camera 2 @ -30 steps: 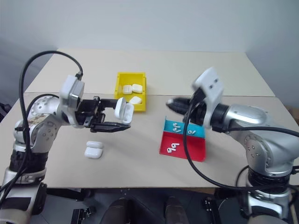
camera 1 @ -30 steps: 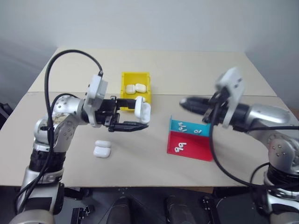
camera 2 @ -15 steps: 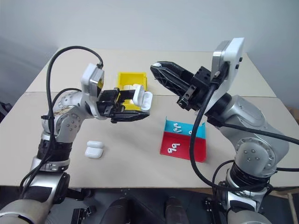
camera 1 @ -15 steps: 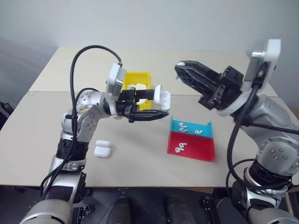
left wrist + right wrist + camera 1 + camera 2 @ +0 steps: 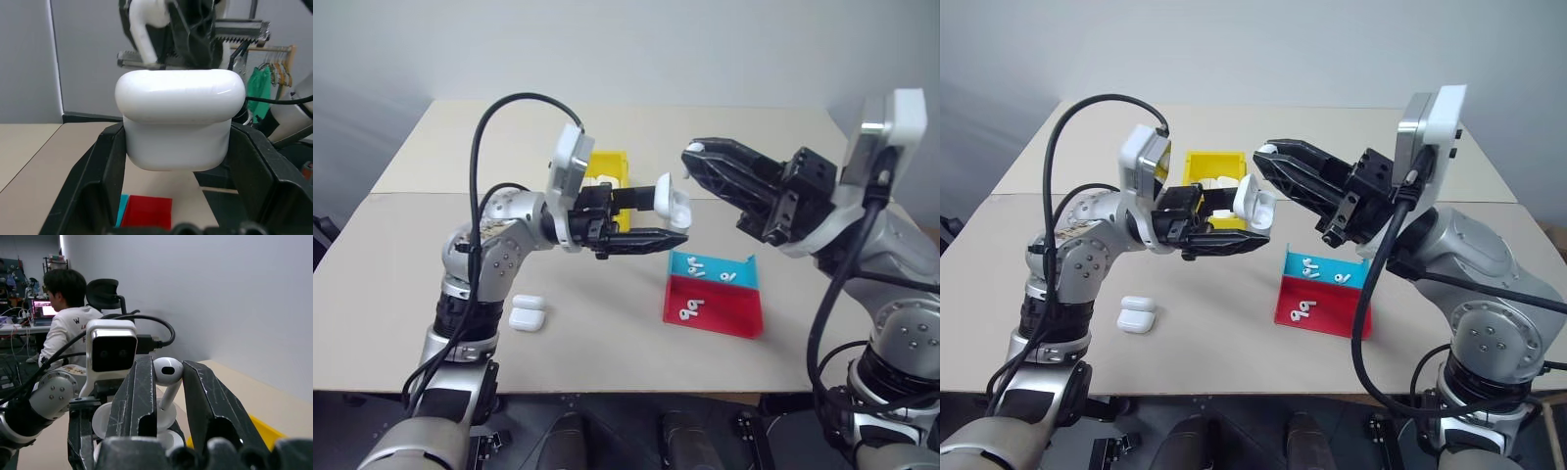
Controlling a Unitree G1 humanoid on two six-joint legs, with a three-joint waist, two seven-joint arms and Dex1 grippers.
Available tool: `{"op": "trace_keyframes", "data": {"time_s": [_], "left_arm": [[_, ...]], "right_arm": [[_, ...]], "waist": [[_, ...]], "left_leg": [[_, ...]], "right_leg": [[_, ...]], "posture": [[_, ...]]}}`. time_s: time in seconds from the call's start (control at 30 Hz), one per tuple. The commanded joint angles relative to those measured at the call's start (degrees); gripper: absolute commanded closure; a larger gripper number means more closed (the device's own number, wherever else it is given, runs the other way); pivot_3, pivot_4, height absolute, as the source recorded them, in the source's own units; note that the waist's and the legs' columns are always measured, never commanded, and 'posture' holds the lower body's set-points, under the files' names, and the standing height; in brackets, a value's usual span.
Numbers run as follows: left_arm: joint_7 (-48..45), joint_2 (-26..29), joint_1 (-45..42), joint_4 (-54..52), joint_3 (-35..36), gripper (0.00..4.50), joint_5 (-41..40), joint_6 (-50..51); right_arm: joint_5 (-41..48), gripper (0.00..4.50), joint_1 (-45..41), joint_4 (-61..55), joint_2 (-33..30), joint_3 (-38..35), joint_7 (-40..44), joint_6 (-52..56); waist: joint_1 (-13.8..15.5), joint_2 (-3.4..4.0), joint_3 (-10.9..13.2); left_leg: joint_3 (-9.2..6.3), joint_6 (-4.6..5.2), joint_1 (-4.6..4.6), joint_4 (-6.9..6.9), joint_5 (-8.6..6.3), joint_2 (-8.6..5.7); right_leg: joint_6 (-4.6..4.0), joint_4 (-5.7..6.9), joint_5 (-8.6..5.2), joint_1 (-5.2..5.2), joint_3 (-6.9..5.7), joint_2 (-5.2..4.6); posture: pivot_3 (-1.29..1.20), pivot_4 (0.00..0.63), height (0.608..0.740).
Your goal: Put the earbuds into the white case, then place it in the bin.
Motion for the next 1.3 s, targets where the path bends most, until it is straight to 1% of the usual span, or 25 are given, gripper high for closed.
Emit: {"op": "trace_keyframes", "data": {"time_s": [0.03,0.2,0.5,0.83,1.27,1.3], "left_arm": [[0.9,0.4,-0.3,-2.5,1.5,1.72,-2.2,0.6],[1.2,0.4,0.1,-2.9,1.3,1.72,-2.5,0.6],[1.1,0.3,0.3,-2.9,1.1,1.72,-2.3,0.3],[-0.3,0.1,0.0,-2.5,0.8,1.72,-1.9,-0.9],[-0.6,-0.1,0.1,-1.3,0.3,1.72,-0.5,-2.2],[-0.7,-0.1,0.0,-1.3,0.3,1.72,-0.5,-2.2]], "right_arm": [[2.9,3.89,0.2,-1.7,-1.8,-1.4,-0.7,-2.1],[3.3,3.89,1.5,-2.0,-3.8,-0.5,-0.9,-2.7],[2.1,3.89,2.0,-1.4,-4.1,1.6,-1.3,-4.2],[-1.8,3.89,3.3,-0.6,-5.6,4.3,-0.9,-5.2],[-1.4,3.89,5.6,-1.1,-8.2,5.0,3.6,-6.9],[-1.4,3.54,5.6,-1.1,-8.3,5.1,3.7,-7.1]], "waist": [[0.0,0.00,0.0],[0.0,0.00,0.0],[0.0,0.00,0.0],[0.0,0.00,0.0],[0.0,0.00,0.0],[0.0,0.00,0.0]], "left_leg": [[0.00,0.00,0.00,0.00,0.00,0.00],[0.00,0.00,0.01,0.00,0.00,0.00],[0.00,0.00,0.00,0.00,0.00,-0.01],[0.00,0.00,0.00,0.00,0.00,-0.01],[0.00,0.00,0.00,0.00,0.00,-0.01],[0.00,0.00,0.01,0.00,0.00,-0.01]], "right_leg": [[0.00,0.00,0.00,0.00,0.00,0.00],[0.00,0.00,0.00,0.01,0.00,0.00],[0.00,-0.01,0.00,0.00,0.00,0.00],[0.00,-0.02,0.00,0.00,0.00,0.00],[0.00,-0.02,0.00,0.01,0.00,0.00],[0.00,-0.02,0.00,0.01,0.00,0.00]], "posture": [[0.00,0.150,0.740],[0.00,0.150,0.740],[0.00,0.150,0.740],[0.00,0.150,0.740],[0.00,0.150,0.740],[0.00,0.150,0.740]]}}
